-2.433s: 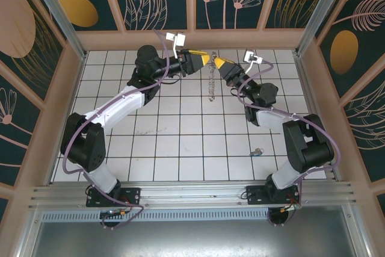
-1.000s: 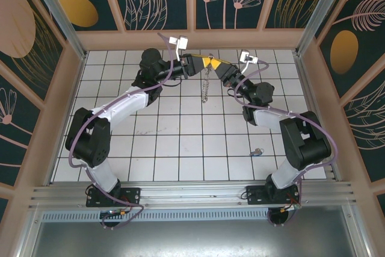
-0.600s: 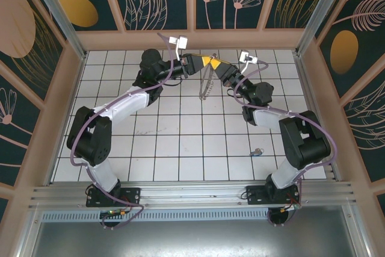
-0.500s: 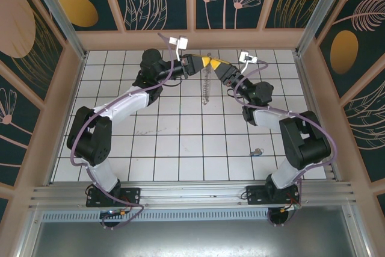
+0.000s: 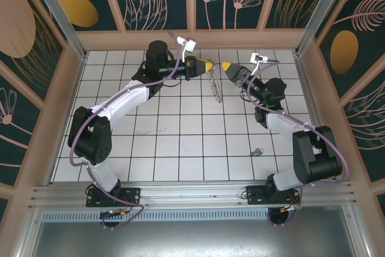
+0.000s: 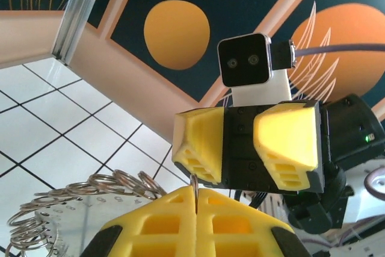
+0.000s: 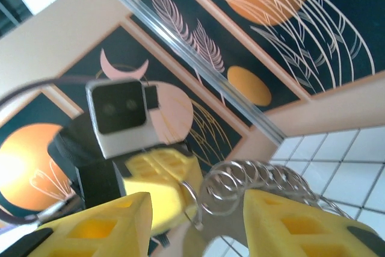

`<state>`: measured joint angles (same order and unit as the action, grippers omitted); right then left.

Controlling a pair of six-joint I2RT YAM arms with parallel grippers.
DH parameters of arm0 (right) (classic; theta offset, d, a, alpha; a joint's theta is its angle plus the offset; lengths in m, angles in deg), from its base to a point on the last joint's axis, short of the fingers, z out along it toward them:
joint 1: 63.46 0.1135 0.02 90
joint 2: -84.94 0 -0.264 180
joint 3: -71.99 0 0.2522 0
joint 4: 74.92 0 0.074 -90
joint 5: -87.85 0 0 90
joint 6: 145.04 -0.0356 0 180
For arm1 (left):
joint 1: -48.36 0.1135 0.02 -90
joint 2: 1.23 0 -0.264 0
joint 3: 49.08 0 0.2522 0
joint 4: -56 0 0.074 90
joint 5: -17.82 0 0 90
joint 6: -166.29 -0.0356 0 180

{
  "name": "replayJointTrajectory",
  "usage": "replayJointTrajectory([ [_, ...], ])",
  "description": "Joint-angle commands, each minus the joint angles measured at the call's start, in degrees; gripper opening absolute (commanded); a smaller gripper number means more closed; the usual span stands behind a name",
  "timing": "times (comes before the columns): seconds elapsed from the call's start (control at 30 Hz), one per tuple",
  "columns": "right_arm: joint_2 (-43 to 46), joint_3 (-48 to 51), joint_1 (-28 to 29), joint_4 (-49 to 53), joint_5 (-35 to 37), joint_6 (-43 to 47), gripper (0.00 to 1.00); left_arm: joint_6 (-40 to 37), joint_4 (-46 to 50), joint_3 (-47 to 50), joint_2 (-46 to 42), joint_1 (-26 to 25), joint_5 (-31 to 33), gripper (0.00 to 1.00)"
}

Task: Put the keys on the keyring

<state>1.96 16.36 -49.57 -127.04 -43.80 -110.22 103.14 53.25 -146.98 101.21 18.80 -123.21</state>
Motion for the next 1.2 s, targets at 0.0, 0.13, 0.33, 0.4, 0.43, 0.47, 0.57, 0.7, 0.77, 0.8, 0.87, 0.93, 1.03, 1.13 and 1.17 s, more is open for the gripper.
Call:
replayJointTrajectory([
  [0.0, 1.4, -1.9, -0.3, 5.9, -5.7, 4.6, 0.44, -6.6, 6.8, -3.9, 1.6, 0.0, -4.1, 0.0],
  [0.13, 1.1, -2.0, -0.2, 5.9, -7.5, 4.7, 0.43, -7.3, 8.7, -5.9, 3.0, 0.0, -6.3, 0.0],
  [0.33, 0.8, -1.8, -0.2, 4.8, -7.8, 4.4, 0.4, -7.3, 9.7, -6.7, 4.0, 0.0, -8.1, 0.0],
  [0.4, 0.4, -2.1, -0.1, 4.6, -7.7, 4.3, 0.4, -7.1, 9.7, -6.8, 4.3, 0.0, -8.5, 0.0],
  [0.43, 0.1, -2.1, -0.1, 4.5, -7.7, 4.3, 0.4, -7.1, 9.7, -6.9, 4.3, 0.1, -8.6, 0.0],
  [0.47, -0.3, -2.2, -0.1, 4.2, -7.7, 4.1, 0.39, -7.1, 9.7, -6.9, 4.4, 0.0, -8.6, 0.0],
  [0.57, -1.2, -2.3, -0.1, 3.7, -7.7, 3.9, 0.39, -6.9, 9.7, -6.9, 4.5, 0.1, -8.9, 0.0],
  [0.7, -2.0, -2.1, -0.1, 3.4, -7.4, 3.8, 0.38, -6.9, 9.6, -6.9, 4.5, 0.1, -9.2, 0.0],
  [0.77, -2.3, -1.9, -0.1, 2.9, -7.4, 3.7, 0.37, -6.8, 9.5, -7.0, 4.6, 0.0, -9.4, 0.0],
  [0.8, -2.6, -1.9, 0.0, 2.5, -7.3, 3.5, 0.36, -6.7, 9.5, -6.9, 4.6, 0.0, -9.4, 0.0],
  [0.87, -2.9, -1.9, 0.0, 1.6, -7.5, 2.9, 0.35, -6.7, 9.4, -6.9, 4.7, 0.0, -9.6, 0.0],
  [0.93, -3.2, -2.0, 0.0, 1.0, -7.7, 2.5, 0.34, -6.6, 9.3, -7.0, 4.7, 0.0, -9.7, 0.0],
  [1.03, -3.4, -2.1, 0.1, 0.2, -8.1, 2.2, 0.29, -6.3, 9.1, -7.0, 4.7, 0.0, -9.8, 0.0],
  [1.13, -3.5, -2.2, 0.4, -0.8, -8.7, 1.7, 0.27, -6.2, 9.0, -6.8, 5.0, 0.1, -9.8, 0.0],
  [1.17, -3.6, -2.4, 0.6, -0.9, -9.0, 1.6, 0.25, -6.2, 9.0, -6.9, 5.0, 0.0, -9.8, 0.0],
])
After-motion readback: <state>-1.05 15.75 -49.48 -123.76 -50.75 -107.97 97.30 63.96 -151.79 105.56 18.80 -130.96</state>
